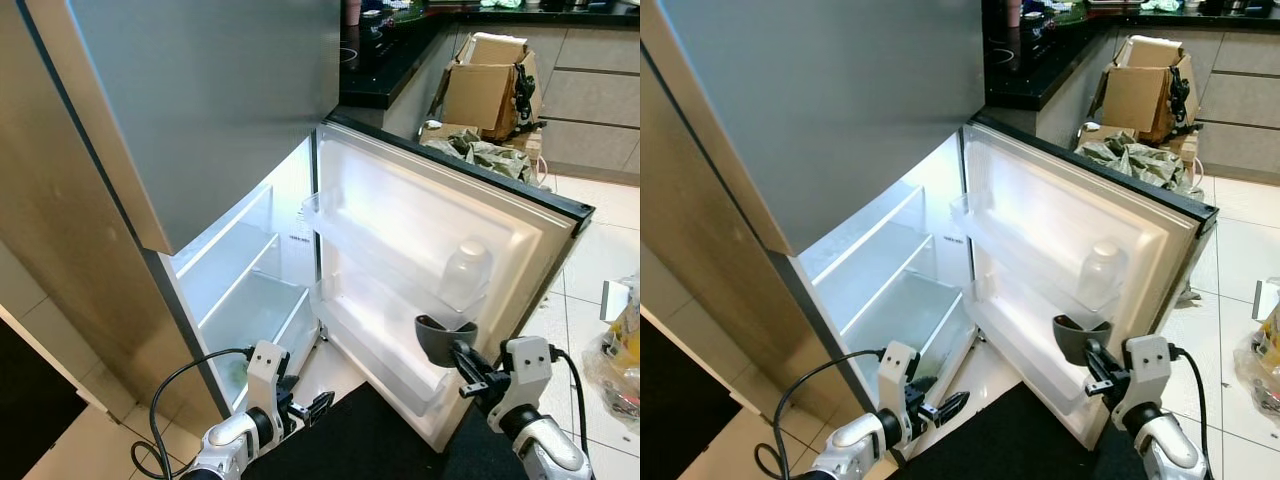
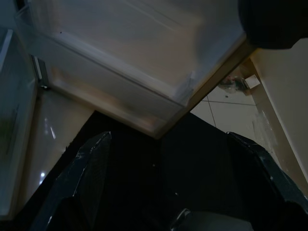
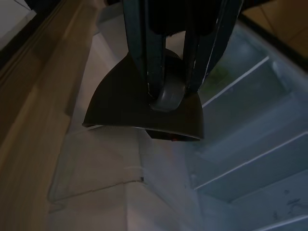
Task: Restocking fridge
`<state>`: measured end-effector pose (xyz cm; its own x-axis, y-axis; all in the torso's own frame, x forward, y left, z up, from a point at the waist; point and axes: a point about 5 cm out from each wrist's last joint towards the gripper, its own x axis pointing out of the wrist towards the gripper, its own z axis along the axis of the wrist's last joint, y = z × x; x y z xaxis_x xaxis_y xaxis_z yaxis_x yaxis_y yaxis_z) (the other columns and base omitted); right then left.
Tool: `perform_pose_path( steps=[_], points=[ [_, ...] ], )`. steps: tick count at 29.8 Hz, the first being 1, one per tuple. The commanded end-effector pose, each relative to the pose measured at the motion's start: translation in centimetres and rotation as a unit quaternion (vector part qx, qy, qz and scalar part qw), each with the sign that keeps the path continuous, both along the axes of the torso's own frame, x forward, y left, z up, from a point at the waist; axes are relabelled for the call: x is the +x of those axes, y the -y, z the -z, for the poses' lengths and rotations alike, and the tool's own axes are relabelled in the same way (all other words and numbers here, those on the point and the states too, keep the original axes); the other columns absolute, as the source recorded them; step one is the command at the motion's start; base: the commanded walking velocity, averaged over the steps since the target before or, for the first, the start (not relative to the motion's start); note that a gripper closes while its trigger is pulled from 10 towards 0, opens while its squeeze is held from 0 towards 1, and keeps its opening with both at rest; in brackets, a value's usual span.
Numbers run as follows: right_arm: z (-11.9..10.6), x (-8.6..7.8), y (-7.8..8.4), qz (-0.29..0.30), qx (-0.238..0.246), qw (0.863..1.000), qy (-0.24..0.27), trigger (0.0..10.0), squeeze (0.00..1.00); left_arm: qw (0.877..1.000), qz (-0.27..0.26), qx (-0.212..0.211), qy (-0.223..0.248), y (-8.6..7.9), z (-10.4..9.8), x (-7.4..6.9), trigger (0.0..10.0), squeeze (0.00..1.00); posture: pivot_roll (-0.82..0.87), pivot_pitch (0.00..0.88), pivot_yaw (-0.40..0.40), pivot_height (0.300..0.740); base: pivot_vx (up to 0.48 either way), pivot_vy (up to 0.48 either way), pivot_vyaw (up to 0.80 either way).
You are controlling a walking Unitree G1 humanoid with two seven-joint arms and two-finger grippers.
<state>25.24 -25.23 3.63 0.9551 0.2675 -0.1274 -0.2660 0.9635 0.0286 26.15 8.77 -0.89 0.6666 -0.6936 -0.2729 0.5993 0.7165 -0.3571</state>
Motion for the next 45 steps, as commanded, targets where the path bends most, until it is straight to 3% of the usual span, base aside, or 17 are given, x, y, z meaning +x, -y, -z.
perform_pose_path(
  steps=[1,4,11,19,21,28,33,40,42,45],
  points=[
    [-1.8,1.1,-1.4,-0.052,-0.018,0.998,0.044,10.0,0.00,1.000,0.004,0.009,-0.003,-0.1,0.3,-0.2,10.0,0.00,-0.18,0.031,0.065,0.740,0.000,0.000,0.00],
    [-0.6,0.0,-2.3,-0.095,-0.023,0.995,0.006,10.0,0.00,1.000,0.008,0.013,-0.003,-0.1,0.3,-0.3,10.0,0.00,-0.18,0.031,0.067,0.740,0.000,0.000,0.00],
    [0.3,-1.3,-4.1,-0.164,-0.008,0.986,-0.024,10.0,0.00,1.000,0.009,0.015,-0.003,-0.1,0.4,-0.3,10.0,0.00,-0.18,0.034,0.071,0.740,0.000,0.000,0.00],
    [-1.2,-0.4,-6.2,-0.201,0.010,0.980,0.005,10.0,0.00,0.998,-0.033,0.039,-0.035,-1.4,1.5,-1.0,10.0,0.00,-0.17,0.033,0.066,0.740,0.000,0.000,0.00],
    [-1.9,0.4,-6.5,-0.193,-0.003,0.981,0.020,10.0,0.00,0.995,-0.056,0.053,-0.059,-2.4,2.3,-1.6,10.0,0.00,-0.17,0.032,0.064,0.740,0.000,0.000,0.00],
    [-3.3,2.2,-5.5,-0.134,-0.038,0.989,0.054,10.0,0.00,0.984,-0.104,0.089,-0.118,-4.5,4.3,-3.6,10.0,0.00,-0.16,0.029,0.057,0.740,0.000,0.000,0.00],
    [-4.6,3.0,-3.9,-0.081,-0.057,0.992,0.081,10.0,0.00,0.970,-0.134,0.120,-0.165,-6.4,5.8,-5.9,10.0,0.00,-0.17,0.029,0.057,0.740,0.000,0.000,0.00],
    [-4.8,3.3,-2.4,-0.032,-0.083,0.993,0.082,10.0,0.00,0.963,-0.147,0.130,-0.183,-7.0,6.3,-6.7,10.0,0.00,-0.17,0.030,0.060,0.740,0.000,0.000,0.00],
    [-4.8,3.5,-0.9,0.015,-0.109,0.991,0.074,10.0,0.00,0.961,-0.152,0.133,-0.190,-7.3,6.5,-7.0,10.0,0.00,-0.17,0.034,0.062,0.740,0.000,0.000,0.00],
    [-4.8,3.5,0.3,0.044,-0.125,0.989,0.069,10.0,0.00,0.960,-0.153,0.135,-0.191,-7.4,6.6,-7.1,10.0,0.00,-0.17,0.034,0.062,0.740,0.000,0.000,0.00]
  ],
)
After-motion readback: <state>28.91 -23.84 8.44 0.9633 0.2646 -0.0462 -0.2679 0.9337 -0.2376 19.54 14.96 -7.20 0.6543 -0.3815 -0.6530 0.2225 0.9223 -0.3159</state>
